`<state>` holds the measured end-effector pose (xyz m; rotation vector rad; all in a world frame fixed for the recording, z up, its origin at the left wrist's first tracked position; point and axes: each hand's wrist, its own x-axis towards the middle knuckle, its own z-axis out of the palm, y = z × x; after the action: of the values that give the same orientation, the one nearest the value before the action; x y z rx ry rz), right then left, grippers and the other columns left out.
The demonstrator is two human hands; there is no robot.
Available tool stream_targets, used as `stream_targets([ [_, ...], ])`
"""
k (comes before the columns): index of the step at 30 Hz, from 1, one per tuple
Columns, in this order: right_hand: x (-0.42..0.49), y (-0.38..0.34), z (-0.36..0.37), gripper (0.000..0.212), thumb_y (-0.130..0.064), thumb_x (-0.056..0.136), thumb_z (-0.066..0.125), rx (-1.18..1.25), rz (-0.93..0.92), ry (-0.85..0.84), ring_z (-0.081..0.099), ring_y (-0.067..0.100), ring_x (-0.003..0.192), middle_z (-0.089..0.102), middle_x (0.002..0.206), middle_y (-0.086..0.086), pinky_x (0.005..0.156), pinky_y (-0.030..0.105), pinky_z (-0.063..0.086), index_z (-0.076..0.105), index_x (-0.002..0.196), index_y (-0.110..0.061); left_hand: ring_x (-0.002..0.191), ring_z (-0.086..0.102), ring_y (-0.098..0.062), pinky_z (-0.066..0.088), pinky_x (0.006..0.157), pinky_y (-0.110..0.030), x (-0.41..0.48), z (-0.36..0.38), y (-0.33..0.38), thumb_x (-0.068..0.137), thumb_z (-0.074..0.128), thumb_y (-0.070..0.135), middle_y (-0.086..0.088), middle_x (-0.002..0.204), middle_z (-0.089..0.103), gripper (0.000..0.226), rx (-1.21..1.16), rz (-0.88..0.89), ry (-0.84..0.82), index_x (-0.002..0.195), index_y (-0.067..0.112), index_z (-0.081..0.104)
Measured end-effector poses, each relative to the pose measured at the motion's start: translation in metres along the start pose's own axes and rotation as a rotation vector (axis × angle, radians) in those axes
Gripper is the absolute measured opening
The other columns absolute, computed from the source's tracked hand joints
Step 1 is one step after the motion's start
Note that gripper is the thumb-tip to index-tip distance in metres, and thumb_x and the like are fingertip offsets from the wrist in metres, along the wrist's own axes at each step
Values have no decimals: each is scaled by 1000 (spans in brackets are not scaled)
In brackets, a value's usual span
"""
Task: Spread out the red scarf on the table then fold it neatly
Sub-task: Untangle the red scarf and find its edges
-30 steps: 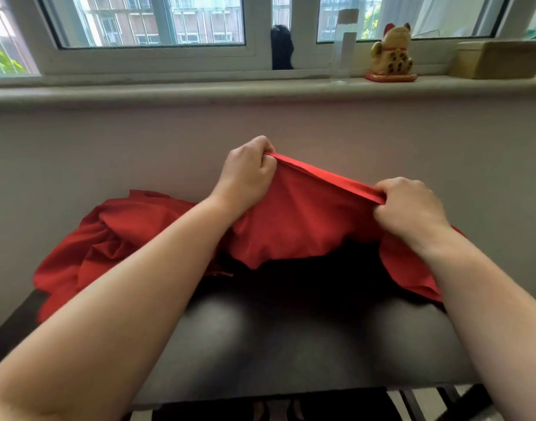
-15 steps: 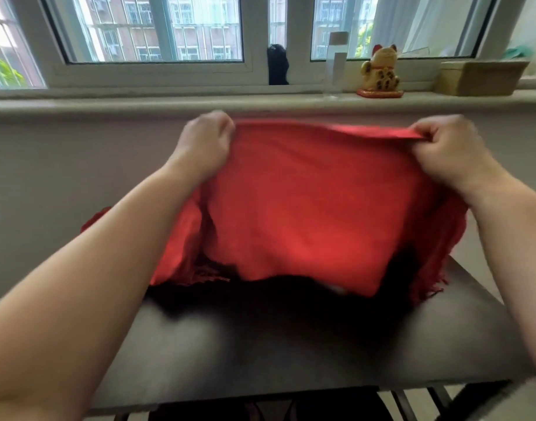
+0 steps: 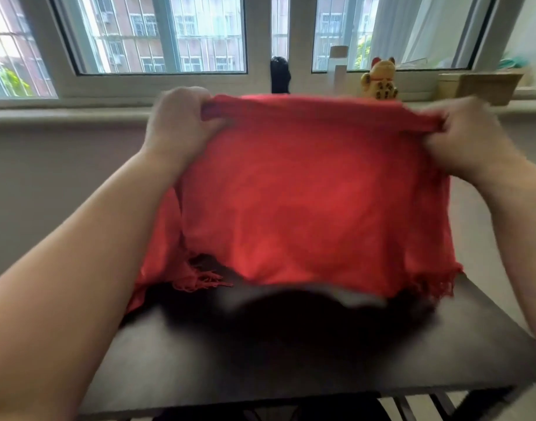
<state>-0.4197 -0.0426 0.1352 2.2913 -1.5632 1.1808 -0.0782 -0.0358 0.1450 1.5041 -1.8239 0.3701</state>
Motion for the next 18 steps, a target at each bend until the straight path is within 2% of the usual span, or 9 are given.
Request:
stream_targets([
  [1,0,-3,-2,16,-5,77,55,-7,5,36,59,26,74,63,72,13,67,30,42,70,82,-9,81,60,-24,40,70,-32,0,0,2,77,63,36,-11,77,65,31,24,21,-50,89,9,69],
  [3,1,-9,-2,15,-2,78,55,-71,5,-104,61,30,73,63,69,13,65,27,42,67,74,-10,90,63,-25,40,73,-30,-4,7,7,80,60,21,-13,84,68,19,111,42,-247,92,11,72],
  [4,2,-10,1,18,-3,76,53,-103,7,-125,62,34,79,66,75,16,70,29,46,70,78,-10,96,63,-29,43,77,-31,-7,8,8,81,57,18,-15,93,70,21,121,9,-246,94,12,72],
  [8,-1,-11,6,37,-11,75,47,-91,109,253,61,38,101,70,102,17,89,45,49,67,106,-16,100,59,-39,45,85,-41,-11,5,4,73,37,22,-22,101,67,40,39,-143,72,95,8,67],
  [10,1,-14,9,37,-5,77,47,-8,117,260,61,35,102,69,103,16,90,41,47,67,107,-15,89,64,-32,47,74,-35,-11,7,10,78,38,13,-15,91,71,32,-178,-183,53,92,9,67],
  [12,2,-16,11,38,0,79,45,98,153,169,61,29,102,69,102,14,89,36,46,68,106,-14,55,62,-12,45,51,-22,-15,8,17,87,42,6,5,60,67,25,-553,-303,-67,79,15,64],
  [14,3,-14,10,35,-3,81,45,172,197,125,61,22,97,69,99,11,85,31,45,68,105,-13,50,55,-7,44,51,-18,-17,5,15,92,45,10,7,58,63,25,-728,-371,-137,77,17,63],
  [16,6,-16,5,33,-8,79,44,191,158,216,61,23,91,69,96,14,81,34,48,68,102,-9,69,59,-20,44,64,-28,-12,-3,12,88,44,14,-7,77,66,23,-524,-290,52,86,14,68],
  [18,11,-19,1,35,-10,76,42,192,71,444,63,30,91,68,95,19,80,45,50,67,100,-5,81,62,-23,43,71,-31,-6,-12,10,86,40,14,-14,85,67,29,-295,-186,312,94,11,67],
])
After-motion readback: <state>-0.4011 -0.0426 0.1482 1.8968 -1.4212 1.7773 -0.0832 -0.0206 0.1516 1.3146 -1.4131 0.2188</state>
